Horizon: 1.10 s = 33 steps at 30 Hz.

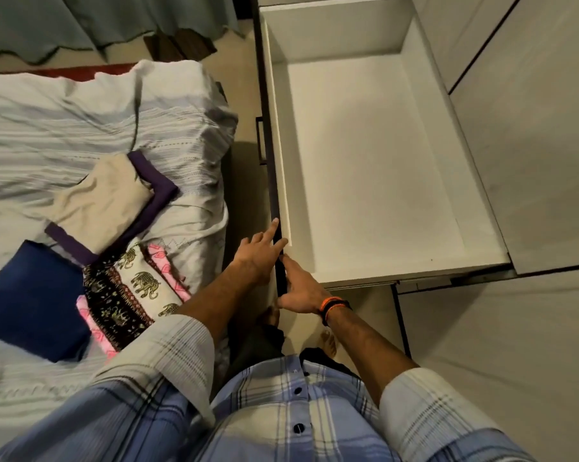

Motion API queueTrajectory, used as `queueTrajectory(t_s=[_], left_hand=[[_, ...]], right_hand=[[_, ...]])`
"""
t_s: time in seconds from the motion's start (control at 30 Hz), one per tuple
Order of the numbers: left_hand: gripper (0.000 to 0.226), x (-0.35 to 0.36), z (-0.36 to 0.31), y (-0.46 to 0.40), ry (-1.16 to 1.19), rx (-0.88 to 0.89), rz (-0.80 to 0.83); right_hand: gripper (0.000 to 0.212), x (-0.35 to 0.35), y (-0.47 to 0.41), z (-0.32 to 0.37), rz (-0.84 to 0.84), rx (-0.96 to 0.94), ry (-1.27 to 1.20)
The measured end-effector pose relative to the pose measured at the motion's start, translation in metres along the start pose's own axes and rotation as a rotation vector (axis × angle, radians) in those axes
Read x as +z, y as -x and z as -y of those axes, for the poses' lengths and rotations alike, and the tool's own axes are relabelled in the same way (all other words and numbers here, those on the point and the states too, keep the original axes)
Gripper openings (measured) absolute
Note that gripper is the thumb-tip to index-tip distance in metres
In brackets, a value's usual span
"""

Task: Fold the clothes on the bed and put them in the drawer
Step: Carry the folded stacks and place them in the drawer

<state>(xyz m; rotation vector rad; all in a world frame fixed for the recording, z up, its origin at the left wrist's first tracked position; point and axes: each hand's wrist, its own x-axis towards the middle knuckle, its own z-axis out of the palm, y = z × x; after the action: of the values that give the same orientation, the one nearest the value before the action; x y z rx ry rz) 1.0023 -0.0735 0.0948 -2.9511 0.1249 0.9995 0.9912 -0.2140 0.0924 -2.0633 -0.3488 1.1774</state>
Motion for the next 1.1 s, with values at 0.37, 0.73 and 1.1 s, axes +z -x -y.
queueTrajectory(t_s=[0.37,0.73,1.1], left_hand=[[0.095,0.008,-0.012,0.022,0.247,-0.162,-0.017],[0.073,0.06,0.02,0.085,0.973,-0.663,-0.252],[0.069,0.109,0.111,0.145,1.252,-0.973,-0.339]], right_hand=[[0.076,-0.024,-0.001,-0.008,-0.053,-0.051,0.04],[0.041,-0.018,-0.018,0.025,-0.192,-0.257,0.077],[0.045,0.064,-0.08,0.096,0.035,-0.248,0.26]])
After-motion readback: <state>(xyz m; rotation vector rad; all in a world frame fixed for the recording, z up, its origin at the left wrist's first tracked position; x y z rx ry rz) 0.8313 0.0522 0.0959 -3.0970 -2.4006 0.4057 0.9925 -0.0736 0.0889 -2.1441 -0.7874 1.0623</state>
